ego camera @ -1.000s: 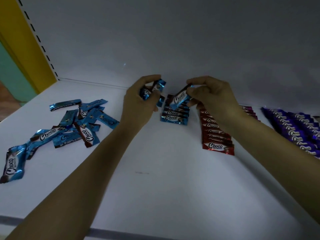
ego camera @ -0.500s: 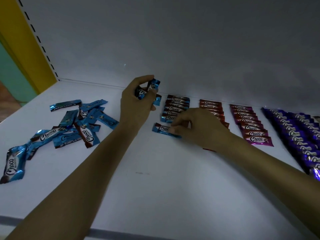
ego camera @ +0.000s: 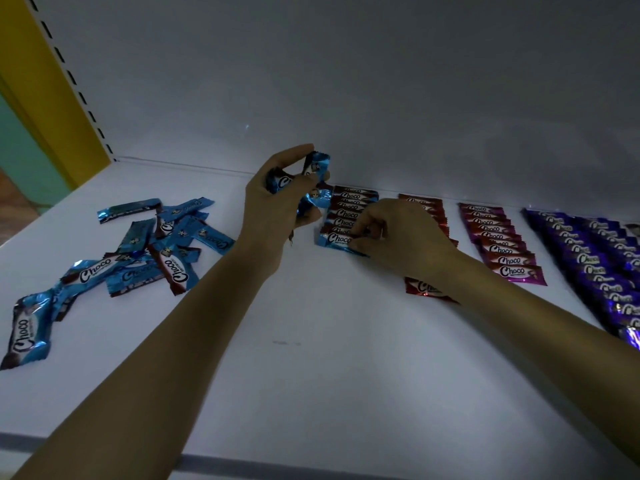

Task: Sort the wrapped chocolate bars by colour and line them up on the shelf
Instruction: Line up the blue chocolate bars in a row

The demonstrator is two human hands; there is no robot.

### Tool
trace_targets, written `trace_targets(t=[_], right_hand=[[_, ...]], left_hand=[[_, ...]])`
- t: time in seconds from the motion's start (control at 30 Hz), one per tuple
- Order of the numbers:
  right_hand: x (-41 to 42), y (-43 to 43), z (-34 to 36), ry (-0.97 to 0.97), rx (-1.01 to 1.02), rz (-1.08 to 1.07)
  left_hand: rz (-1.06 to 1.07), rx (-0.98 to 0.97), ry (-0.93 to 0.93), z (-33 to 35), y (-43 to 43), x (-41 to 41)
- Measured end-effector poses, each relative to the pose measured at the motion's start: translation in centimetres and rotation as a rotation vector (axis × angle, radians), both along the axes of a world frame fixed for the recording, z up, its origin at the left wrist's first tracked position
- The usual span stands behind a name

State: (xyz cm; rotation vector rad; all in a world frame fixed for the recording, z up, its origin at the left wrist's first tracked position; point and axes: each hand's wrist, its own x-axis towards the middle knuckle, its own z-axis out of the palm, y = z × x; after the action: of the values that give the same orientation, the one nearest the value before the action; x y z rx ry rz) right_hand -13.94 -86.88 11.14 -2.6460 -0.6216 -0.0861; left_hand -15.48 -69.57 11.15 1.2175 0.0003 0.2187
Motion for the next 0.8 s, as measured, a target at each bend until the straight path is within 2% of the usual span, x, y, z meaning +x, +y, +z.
trace_targets(t=[0.07,0.1,0.2,0.27,0.37,0.5,0.6,0.73,0.8], right_hand=[[0.2,0.0,-0.2,-0.006,0.025,-0.013],[0.2,0.0,-0.2,0.006,0.117,-0.026],[-0.4,0.4,1.2,0.136,0.648,-0.104],[-1.0,0.5,2.5,0.222,0.824,-0.103],[-1.6,0.6,3.2,0.263,0.830,-0.038],[-1.5,0.1,2.7,0.301,0.946,-0.167],[-1.8,-0.5,2.3,0.301,0.965,-0.178],[-3.0,-0.6,1.4,0.251,0.706,-0.080],[-3.0,-0.5,0.9,0.169,0.472,-0.065]], left_hand=[[-0.063,-0.003,-0.016,0.1,-0.1,-0.2],[-0.088,0.014,-0.027,0.2,-0.2,-0.3],[-0.141,0.103,-0.040,0.1,-0.4,-0.7],[-0.171,0.166,-0.060,-0.1,-0.6,-0.9],[-0.205,0.324,-0.101,-0.2,-0.9,-1.1],[-0.251,0.460,-0.048,0.0,-0.8,-1.3],[-0.203,0.519,-0.003,0.3,-0.4,-1.4],[-0.147,0.594,0.048,-0.1,1.0,-2.4],[-0.098,0.585,0.092,-0.6,1.7,-3.1]])
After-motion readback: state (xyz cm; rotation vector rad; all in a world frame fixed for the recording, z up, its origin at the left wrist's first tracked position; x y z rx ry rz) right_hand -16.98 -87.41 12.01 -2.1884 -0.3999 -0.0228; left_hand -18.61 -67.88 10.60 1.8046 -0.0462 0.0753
